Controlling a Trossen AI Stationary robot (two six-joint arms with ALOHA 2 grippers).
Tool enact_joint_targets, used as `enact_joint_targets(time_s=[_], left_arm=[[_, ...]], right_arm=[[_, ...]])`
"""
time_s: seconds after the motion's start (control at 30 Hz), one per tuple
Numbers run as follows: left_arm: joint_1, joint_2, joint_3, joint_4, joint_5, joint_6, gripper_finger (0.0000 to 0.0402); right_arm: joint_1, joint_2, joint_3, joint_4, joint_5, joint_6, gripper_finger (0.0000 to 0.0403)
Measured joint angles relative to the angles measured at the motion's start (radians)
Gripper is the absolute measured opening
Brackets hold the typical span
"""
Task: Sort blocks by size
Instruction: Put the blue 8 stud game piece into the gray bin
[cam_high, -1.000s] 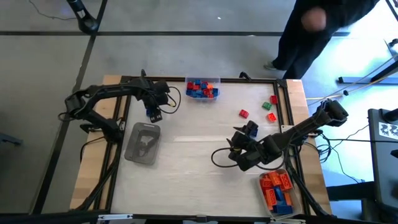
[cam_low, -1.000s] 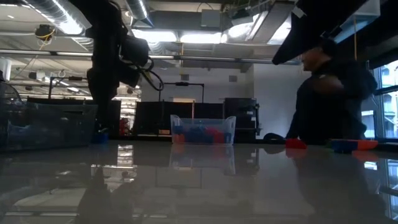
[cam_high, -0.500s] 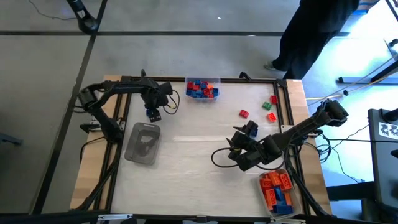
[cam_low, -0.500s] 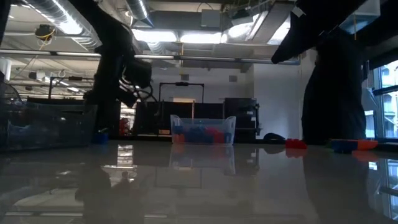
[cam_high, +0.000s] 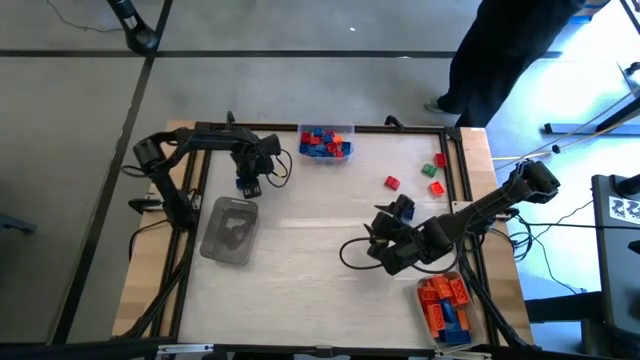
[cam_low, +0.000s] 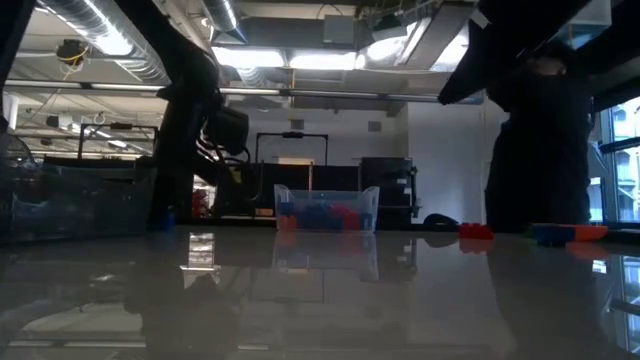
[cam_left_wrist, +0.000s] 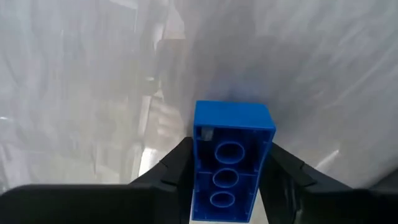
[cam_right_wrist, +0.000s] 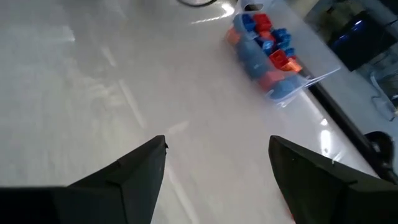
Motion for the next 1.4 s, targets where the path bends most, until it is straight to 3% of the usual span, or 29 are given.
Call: enact_joint_targets(time_s=[0.17, 0.5, 0.57, 0.73, 1.13, 1.27, 1.4], left_arm=[[-0.031, -0.078, 0.008, -0.003, -0.003, -0.027, 0.0119], [-0.22, -0.371, 0.019, 0.145, 0.081, -0.124, 0.0125], [-0.263, -0.427, 0.005, 0.213, 0.102, -0.122, 0.0126], [-0.333, -0.542, -0.112, 0.512, 0.269, -0.108, 0.0126], [-0.508, -0.603, -0.386, 1.238, 0.285, -0.222, 0.0126], [-0.554, -0.599, -0.397, 1.306, 0.285, -0.227, 0.0127], [-0.587, -0.575, -0.397, 1.362, 0.285, -0.224, 0.0127]], right_arm=[[0.0, 0.0, 0.0, 0.014, -0.052, 0.001, 0.0282], [-0.024, 0.01, 0.0, 0.124, -0.003, -0.07, 0.0282], [-0.049, 0.017, 0.001, 0.148, -0.031, -0.118, 0.0282], [-0.123, 0.046, 0.001, 0.236, -0.052, -0.236, 0.0282], [-0.276, 0.192, 0.001, 0.856, -0.309, -0.615, 0.0282], [-0.292, 0.253, 0.0, 1.047, -0.431, -0.676, 0.0282], [-0.297, 0.31, 0.001, 1.253, -0.447, -0.682, 0.0282]])
